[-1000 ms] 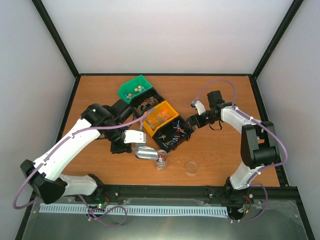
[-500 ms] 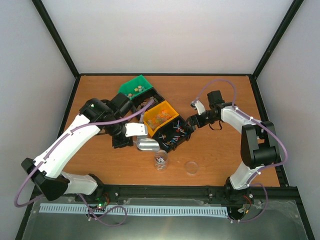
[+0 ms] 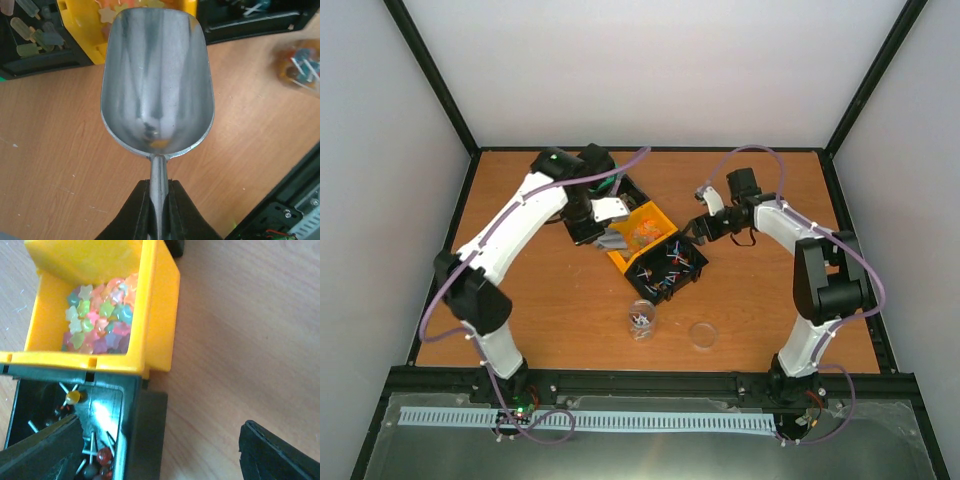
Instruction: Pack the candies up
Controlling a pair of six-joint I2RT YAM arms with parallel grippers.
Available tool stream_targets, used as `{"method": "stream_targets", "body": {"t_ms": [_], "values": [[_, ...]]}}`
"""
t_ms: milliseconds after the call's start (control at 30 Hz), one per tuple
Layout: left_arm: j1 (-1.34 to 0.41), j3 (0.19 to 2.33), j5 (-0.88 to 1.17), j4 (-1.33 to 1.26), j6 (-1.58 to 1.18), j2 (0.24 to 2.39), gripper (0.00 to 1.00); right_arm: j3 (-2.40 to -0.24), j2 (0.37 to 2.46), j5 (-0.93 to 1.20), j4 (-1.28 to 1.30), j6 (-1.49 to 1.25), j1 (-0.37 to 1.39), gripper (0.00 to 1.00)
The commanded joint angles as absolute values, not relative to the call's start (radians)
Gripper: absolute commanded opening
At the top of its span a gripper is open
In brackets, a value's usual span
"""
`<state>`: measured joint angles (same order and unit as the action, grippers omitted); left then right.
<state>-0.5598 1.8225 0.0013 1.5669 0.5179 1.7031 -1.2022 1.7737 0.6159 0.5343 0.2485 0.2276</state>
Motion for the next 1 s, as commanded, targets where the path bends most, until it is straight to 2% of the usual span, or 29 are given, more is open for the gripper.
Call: {"method": "stream_targets", "body": {"t_ms": [0, 133, 467, 733, 967], "values": [[-0.555, 1.943, -0.103, 1.640, 0.455, 1.799, 0.01, -1.275, 1.824, 0.594, 0.508, 0.227, 0.266, 0.84], [-0.555, 2.011, -0.166, 1.640, 0.476, 1.884, 0.01, -1.311, 1.860, 0.598, 0.475, 0.182, 0.283, 0.83], [-0.563, 2.086, -0.170, 1.641, 0.489, 2.038, 0.01, -1.390, 1.939, 0.590, 0.384, 0.120, 0.323, 0.77], [-0.580, 2.050, -0.204, 1.640, 0.471, 2.098, 0.01, -1.442, 2.005, 0.592, 0.361, 0.107, 0.348, 0.62], [-0.595, 2.115, -0.241, 1.642, 0.472, 2.181, 0.01, -1.475, 2.055, 0.588, 0.347, 0.103, 0.368, 0.48]]}}
